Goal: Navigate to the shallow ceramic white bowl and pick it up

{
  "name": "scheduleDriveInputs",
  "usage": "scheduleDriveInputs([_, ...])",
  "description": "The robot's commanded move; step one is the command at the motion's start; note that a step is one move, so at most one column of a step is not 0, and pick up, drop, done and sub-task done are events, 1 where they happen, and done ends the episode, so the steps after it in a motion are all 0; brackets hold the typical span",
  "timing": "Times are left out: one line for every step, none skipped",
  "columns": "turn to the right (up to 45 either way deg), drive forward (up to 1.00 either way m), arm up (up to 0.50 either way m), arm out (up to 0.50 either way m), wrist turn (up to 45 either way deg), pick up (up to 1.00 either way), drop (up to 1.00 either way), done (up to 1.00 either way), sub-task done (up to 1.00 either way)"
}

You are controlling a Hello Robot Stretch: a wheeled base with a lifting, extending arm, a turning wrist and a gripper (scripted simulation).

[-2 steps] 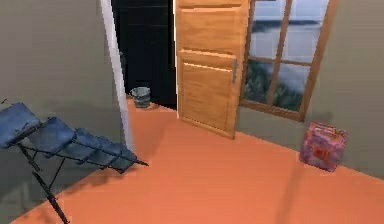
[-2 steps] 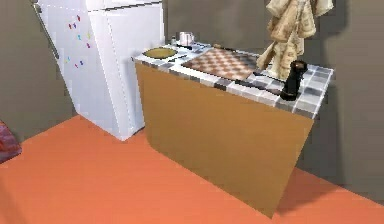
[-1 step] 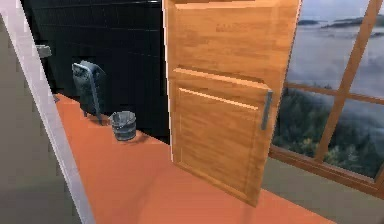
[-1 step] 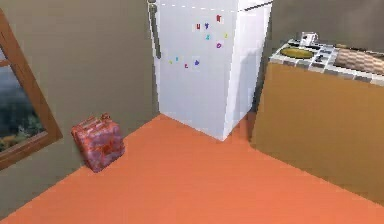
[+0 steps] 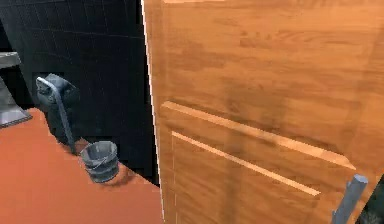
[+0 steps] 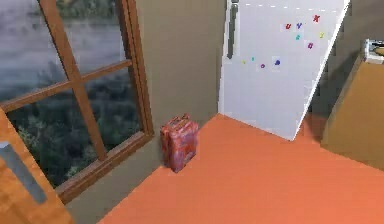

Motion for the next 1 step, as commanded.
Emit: scheduleDriveInputs([-45.0, 0.00, 0.00, 0.00, 0.0, 0.00, 0.00, 0.00, 0.00])
